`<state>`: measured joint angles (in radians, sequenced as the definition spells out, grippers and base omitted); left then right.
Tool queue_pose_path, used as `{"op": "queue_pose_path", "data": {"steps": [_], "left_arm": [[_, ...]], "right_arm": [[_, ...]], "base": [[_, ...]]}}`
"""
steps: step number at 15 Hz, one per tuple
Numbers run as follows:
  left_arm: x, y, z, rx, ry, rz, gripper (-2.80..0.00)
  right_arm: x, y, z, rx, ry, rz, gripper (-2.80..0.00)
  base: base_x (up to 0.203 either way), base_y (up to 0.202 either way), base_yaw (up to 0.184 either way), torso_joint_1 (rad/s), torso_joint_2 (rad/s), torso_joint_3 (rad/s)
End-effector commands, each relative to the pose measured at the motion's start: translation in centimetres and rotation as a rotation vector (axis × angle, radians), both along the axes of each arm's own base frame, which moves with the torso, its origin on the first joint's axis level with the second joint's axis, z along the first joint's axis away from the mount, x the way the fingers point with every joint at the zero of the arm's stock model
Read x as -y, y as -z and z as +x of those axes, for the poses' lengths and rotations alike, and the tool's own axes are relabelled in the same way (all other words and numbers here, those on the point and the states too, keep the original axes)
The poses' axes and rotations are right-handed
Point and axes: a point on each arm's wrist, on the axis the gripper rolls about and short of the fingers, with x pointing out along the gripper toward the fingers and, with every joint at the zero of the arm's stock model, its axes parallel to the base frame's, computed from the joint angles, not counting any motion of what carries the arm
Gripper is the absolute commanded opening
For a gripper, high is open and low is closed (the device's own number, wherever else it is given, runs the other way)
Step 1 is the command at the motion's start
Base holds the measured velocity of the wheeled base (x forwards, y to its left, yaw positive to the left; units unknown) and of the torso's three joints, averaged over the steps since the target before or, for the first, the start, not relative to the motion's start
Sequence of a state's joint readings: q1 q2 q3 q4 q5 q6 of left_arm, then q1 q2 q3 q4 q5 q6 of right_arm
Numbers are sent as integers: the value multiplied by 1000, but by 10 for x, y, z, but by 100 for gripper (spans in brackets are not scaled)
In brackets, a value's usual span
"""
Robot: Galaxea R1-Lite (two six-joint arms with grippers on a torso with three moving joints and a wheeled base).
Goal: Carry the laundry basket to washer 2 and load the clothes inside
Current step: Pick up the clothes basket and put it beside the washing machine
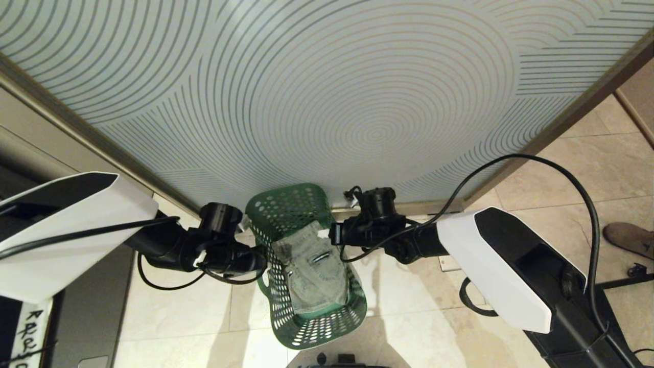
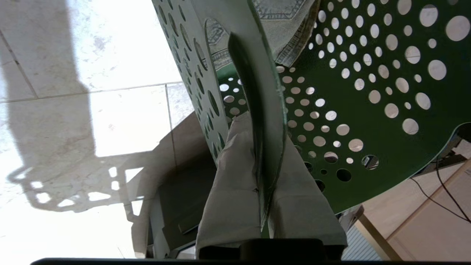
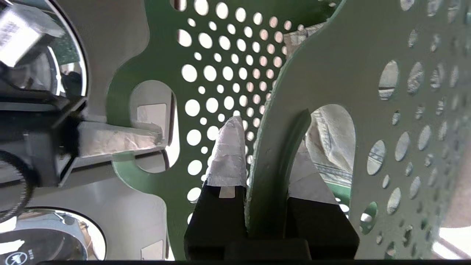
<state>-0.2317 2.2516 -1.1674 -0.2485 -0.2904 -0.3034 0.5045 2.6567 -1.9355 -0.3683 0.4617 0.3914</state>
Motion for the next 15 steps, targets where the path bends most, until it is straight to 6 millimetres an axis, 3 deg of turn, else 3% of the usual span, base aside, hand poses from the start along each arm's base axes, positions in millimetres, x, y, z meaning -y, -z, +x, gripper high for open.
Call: {"op": "queue_pose_path", "data": {"steps": [1, 15], "left_arm": [[0, -8, -1, 16, 0, -9, -280], [-11, -34, -30, 28, 27, 1, -280]], "right_arm": [[0, -11, -1, 16, -4, 13, -280], [-15, -42, -37, -4, -55, 2, -280]], "base": [[0, 0, 0, 0, 0, 0], [0, 0, 0, 0, 0, 0]]}}
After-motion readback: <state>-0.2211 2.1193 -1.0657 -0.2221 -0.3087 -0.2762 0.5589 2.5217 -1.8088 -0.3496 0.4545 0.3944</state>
